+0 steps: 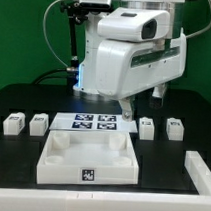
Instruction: Assemble one leg
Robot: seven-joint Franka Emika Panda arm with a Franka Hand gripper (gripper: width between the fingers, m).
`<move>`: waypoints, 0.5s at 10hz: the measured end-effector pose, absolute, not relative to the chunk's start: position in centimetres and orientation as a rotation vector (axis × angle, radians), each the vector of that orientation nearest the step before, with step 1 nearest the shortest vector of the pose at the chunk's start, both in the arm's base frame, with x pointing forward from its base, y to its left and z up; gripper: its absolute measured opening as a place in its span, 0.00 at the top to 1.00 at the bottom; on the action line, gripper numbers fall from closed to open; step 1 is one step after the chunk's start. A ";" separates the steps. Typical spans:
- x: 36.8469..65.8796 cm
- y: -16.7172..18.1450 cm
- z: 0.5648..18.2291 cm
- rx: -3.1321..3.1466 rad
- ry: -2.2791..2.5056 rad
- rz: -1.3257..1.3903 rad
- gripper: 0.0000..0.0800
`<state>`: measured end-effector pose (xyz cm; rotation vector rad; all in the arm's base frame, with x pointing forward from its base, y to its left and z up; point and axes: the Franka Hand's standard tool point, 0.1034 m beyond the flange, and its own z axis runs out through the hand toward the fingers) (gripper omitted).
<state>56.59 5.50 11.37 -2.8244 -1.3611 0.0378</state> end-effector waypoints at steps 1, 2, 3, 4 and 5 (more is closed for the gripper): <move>56.6 5.5 11.4 -2.824 -1.361 0.038 0.19; 56.6 5.5 11.3 -2.824 -1.361 0.039 0.19; 56.6 5.5 11.3 -2.824 -1.361 0.039 0.19; 56.6 5.5 11.3 -2.824 -1.361 0.039 0.19; 56.6 5.5 11.3 -2.824 -1.361 0.039 0.19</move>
Offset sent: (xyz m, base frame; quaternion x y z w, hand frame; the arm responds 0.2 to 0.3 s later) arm 0.0000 0.0000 0.0000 0.0000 0.0000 0.0000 1.0000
